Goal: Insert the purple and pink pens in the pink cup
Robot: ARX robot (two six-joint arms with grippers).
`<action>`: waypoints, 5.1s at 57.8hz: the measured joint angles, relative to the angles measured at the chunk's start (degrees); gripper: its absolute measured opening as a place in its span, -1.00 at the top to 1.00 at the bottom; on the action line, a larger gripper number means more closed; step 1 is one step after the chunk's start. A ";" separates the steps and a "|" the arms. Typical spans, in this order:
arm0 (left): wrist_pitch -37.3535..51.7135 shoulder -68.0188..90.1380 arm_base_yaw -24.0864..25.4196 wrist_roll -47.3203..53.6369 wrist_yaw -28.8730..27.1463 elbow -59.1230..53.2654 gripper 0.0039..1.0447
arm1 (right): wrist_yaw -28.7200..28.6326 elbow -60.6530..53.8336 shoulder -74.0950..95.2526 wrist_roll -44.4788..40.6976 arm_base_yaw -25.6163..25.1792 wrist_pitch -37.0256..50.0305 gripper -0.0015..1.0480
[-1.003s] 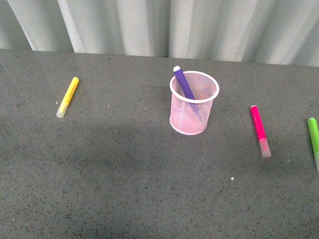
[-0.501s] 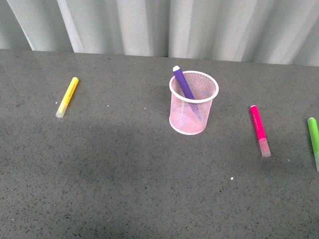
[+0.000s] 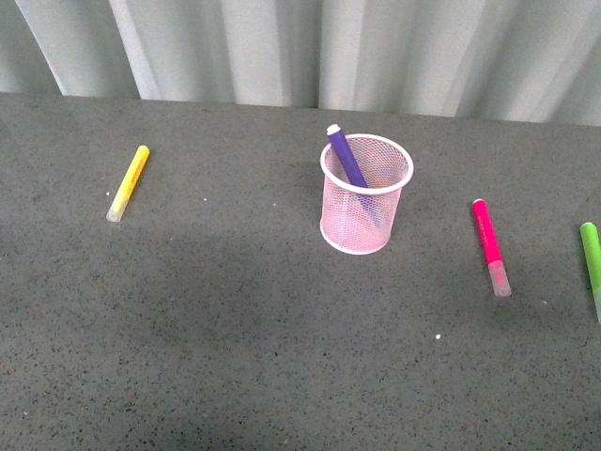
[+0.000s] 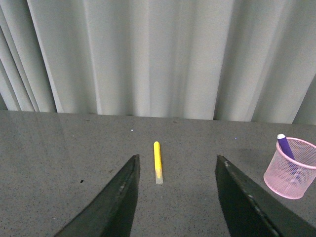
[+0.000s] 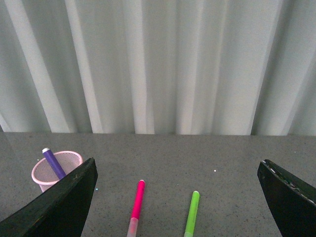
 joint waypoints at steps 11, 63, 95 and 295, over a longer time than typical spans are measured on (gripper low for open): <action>0.00 0.00 0.00 -0.02 0.00 0.00 -0.59 | 0.00 0.00 0.00 0.00 0.00 0.00 -0.87; 0.00 -0.04 0.00 0.00 0.00 0.00 -0.88 | -1.46 35.54 92.76 21.00 -8.81 19.93 -0.87; 0.00 -0.02 0.00 0.02 0.00 0.00 -0.88 | -0.50 46.86 111.54 14.51 0.68 15.28 -0.87; 0.00 -0.04 0.00 0.02 0.00 0.00 -0.88 | -36.09 36.92 114.01 5.20 6.58 79.87 0.77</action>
